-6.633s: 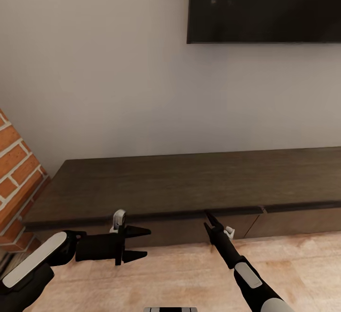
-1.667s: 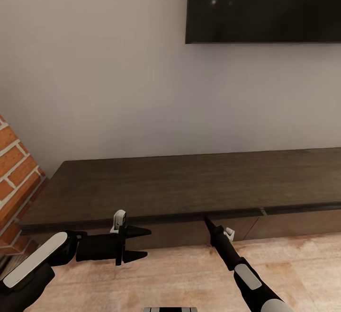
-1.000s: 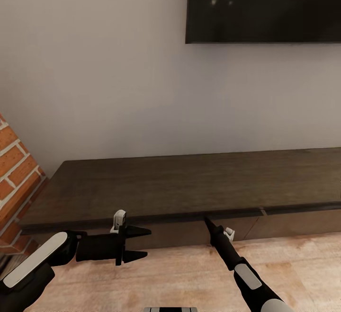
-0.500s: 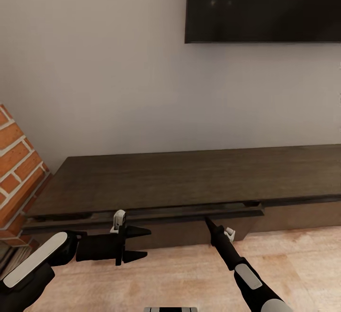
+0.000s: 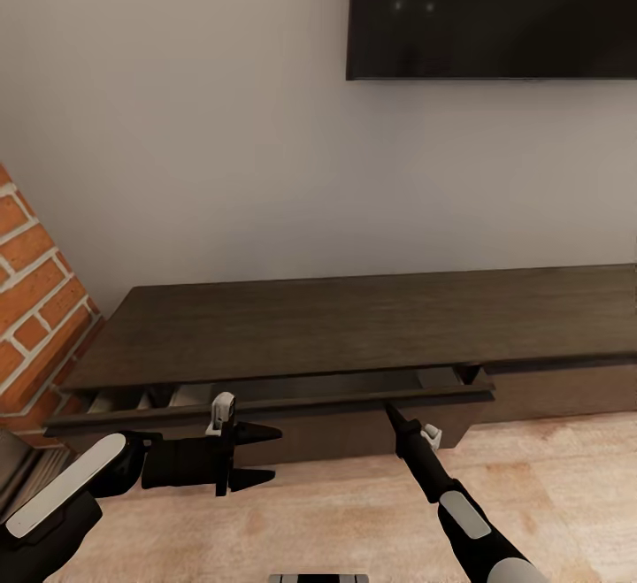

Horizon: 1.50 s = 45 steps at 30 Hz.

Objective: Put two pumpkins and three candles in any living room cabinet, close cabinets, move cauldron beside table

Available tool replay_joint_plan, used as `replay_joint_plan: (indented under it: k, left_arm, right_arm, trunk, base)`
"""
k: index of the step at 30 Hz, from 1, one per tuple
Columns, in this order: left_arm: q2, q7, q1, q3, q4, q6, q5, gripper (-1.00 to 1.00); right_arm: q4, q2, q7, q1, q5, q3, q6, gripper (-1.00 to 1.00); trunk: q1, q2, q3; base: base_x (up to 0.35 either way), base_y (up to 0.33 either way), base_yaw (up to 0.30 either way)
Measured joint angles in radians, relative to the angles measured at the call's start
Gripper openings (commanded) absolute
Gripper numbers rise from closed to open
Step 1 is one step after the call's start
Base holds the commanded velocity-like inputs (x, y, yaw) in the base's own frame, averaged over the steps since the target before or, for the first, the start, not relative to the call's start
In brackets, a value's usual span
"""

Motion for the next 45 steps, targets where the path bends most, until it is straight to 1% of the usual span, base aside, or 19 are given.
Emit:
replay_joint_plan:
  k: [6,14,26,31,38,40,45]
  left_arm:
    - [0.0,0.0,0.0,0.0,0.0,0.0,0.0,1.0]
    - [0.0,-0.001,0.0,0.0,0.0,0.0,0.0,1.0]
    - [0.0,0.0,0.0,0.0,0.0,0.0,0.0,1.0]
    - [0.0,0.0,0.0,0.0,0.0,0.0,0.0,1.0]
    - [0.0,-0.001,0.0,0.0,-0.001,0.0,0.0,1.0]
    - [0.0,-0.001,0.0,0.0,-0.001,0.0,0.0,1.0]
    - [0.0,0.0,0.0,0.0,-0.001,0.0,0.0,1.0]
  right_arm:
    - [-0.002,-0.001,-0.004,0.0,-0.002,-0.001,0.001,-1.0]
    - [-0.001,-0.001,-0.003,0.0,-0.002,-0.002,0.0,-1.0]
    - [-0.002,0.0,-0.006,0.0,0.0,-0.032,-0.003,-1.0]
    - [-0.002,0.0,-0.006,0.0,0.001,-0.038,-0.003,-1.0]
    - [-0.002,-0.006,-0.004,0.0,0.003,-0.028,-0.003,-1.0]
    - [-0.002,0.0,-0.006,0.0,0.003,-0.039,-0.003,-1.0]
    - [-0.002,-0.001,-0.005,0.0,0.004,-0.043,-0.003,-1.0]
  trunk:
    - [0.0,0.0,0.0]
    - [0.0,0.0,0.0]
    - [0.0,0.0,0.0]
    - [0.0,0.0,0.0]
    - [0.0,0.0,0.0]
    - [0.0,0.0,0.0]
    - [0.0,0.0,0.0]
  base:
    - [-0.16,0.0,0.0]
    - [-0.054,0.004,0.0]
    - [-0.228,0.014,0.0]
    - [-0.178,0.0,0.0]
    - [-0.041,0.0,0.0]
    - [-0.143,0.0,0.0]
    - [-0.133,0.0,0.0]
